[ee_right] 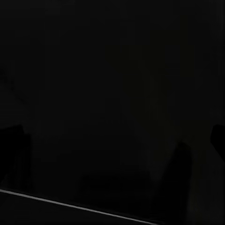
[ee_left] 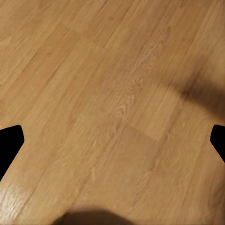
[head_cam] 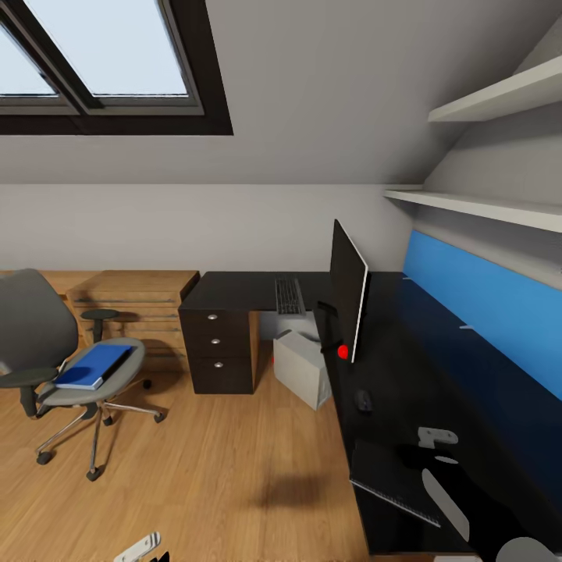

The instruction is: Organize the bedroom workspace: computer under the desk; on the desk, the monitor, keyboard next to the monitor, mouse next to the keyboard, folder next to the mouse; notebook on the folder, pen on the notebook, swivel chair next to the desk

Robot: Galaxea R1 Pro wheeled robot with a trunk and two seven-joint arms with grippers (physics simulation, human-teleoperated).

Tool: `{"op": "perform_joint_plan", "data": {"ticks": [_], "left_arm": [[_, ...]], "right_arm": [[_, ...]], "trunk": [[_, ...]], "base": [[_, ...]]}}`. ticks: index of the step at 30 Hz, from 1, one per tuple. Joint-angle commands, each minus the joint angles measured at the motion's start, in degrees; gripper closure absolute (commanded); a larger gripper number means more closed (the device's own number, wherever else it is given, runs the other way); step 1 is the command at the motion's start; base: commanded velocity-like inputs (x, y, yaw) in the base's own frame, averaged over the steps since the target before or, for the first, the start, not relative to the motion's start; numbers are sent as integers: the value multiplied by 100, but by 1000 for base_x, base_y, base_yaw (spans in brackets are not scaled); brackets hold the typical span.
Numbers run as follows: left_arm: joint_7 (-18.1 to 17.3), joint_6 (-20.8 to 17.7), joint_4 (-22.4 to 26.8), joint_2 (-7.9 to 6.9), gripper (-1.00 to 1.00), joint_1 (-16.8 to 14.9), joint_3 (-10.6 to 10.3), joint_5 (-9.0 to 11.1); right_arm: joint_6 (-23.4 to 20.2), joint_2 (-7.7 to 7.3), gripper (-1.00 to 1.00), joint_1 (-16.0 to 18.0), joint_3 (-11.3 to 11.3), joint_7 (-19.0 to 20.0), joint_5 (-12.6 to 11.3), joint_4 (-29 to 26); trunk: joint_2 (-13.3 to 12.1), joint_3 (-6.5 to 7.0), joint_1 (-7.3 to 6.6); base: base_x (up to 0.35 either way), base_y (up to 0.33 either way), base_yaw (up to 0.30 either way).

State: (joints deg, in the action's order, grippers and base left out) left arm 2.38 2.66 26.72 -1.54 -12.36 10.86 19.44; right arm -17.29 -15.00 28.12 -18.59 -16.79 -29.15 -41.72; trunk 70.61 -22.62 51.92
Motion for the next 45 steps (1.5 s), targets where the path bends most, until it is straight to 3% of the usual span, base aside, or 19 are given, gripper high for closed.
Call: {"op": "perform_joint_plan", "data": {"ticks": [1, 18, 45], "left_arm": [[12, 16, 0, -2, -100, -3, -14, 60], [8, 320, -102, -3, -100, -3, -14, 60], [8, 367, -122, -4, -100, -3, -14, 60]], "right_arm": [[-55, -9, -100, 0, -43, -44, -82, 71], [-55, -12, -100, 0, -31, -44, -82, 72], [-55, -12, -100, 0, -21, -44, -82, 67]], "trunk": [[4, -8, 0], [4, -8, 0], [4, -8, 0]], "base": [[-25, 0, 0], [-91, -18, 0], [-80, -28, 0]]}}
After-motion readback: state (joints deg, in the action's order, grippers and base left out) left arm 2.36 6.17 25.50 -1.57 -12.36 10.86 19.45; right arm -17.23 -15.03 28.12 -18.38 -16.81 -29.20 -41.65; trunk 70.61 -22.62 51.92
